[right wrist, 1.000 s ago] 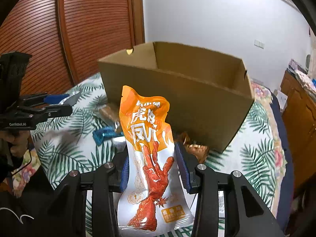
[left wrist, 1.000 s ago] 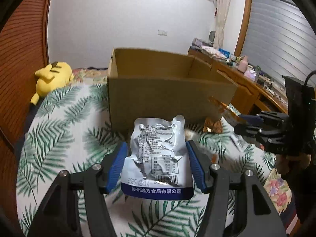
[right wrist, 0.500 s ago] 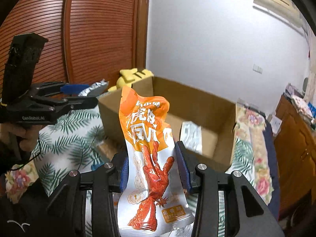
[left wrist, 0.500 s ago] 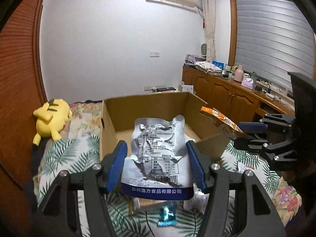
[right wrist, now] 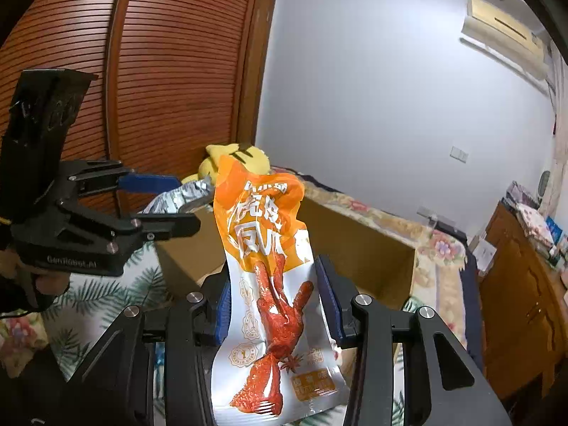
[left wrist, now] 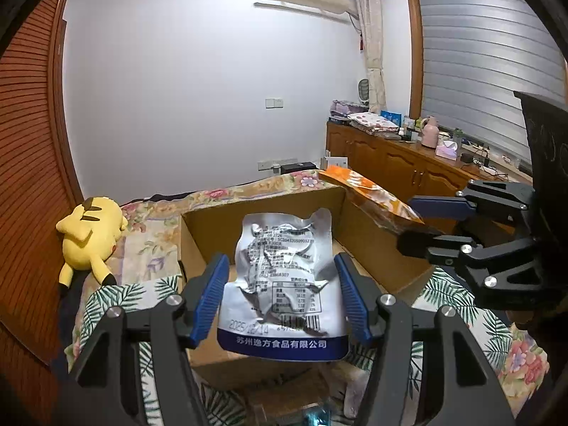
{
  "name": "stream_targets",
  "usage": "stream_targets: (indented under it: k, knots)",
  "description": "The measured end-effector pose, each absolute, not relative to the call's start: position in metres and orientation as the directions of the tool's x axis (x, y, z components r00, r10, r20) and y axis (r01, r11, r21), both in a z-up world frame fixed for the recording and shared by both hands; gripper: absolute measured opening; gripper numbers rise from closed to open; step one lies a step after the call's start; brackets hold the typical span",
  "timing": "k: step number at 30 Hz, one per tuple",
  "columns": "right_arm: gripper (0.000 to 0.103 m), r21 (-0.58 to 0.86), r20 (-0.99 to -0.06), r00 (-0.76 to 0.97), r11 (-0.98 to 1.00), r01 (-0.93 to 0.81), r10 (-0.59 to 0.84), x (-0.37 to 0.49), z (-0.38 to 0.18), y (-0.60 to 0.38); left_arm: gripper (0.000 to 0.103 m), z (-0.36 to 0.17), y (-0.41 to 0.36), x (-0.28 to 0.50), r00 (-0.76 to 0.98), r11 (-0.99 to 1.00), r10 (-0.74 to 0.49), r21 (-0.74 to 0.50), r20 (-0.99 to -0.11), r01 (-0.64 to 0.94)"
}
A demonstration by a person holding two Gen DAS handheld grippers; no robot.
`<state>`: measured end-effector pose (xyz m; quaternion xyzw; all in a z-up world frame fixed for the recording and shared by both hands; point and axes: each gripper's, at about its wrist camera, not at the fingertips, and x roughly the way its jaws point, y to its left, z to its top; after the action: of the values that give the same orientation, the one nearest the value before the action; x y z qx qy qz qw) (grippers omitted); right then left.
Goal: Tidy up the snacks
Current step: 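Carry both packs over the box and release them inside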
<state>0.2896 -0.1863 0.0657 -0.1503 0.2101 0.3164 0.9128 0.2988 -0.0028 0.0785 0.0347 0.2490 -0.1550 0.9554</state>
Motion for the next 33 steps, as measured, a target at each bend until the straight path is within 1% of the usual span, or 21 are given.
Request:
stream_targets:
  k: [6,15,18,21,25,33]
  knots:
    - [0.042,-0.149,-0.485,0.723,0.768,-0.622,0.492,0.323,0.055,-0.174,0.061,0.07,0.007,0.329,0.812,0.949,-0.301,-0.073,-0.501,0.307]
    - [0.043,-0.122,-0.501,0.736,0.805,-0.58,0.454,0.363,0.037,-0.163,0.061,0.051,0.011,0.374,0.776,0.956,-0.289,-0.126,-0.561,0.266]
    - [0.043,-0.095,-0.519,0.732,0.821,-0.563,0.442,0.374,0.03,-0.163,0.061,0.039,0.007,0.383,0.749,0.965,-0.257,-0.117,-0.611,0.235]
    - [0.043,-0.084,-0.547,0.72,0.827,-0.555,0.428,0.381,0.018,-0.164,0.061,0.029,0.002,0.384,0.734,0.966,-0.248,-0.108,-0.632,0.234]
    - [0.043,-0.065,-0.577,0.701,0.833,-0.55,0.418,0.387,0.006,-0.167,0.062,0.023,0.0,0.385,0.723,0.965,-0.254,-0.119,-0.642,0.233]
    - [0.046,-0.067,-0.601,0.69,0.835,-0.547,0.404,0.388,0.002,-0.164,0.062,0.018,0.001,0.385,0.722,0.97,-0.232,-0.102,-0.652,0.219]
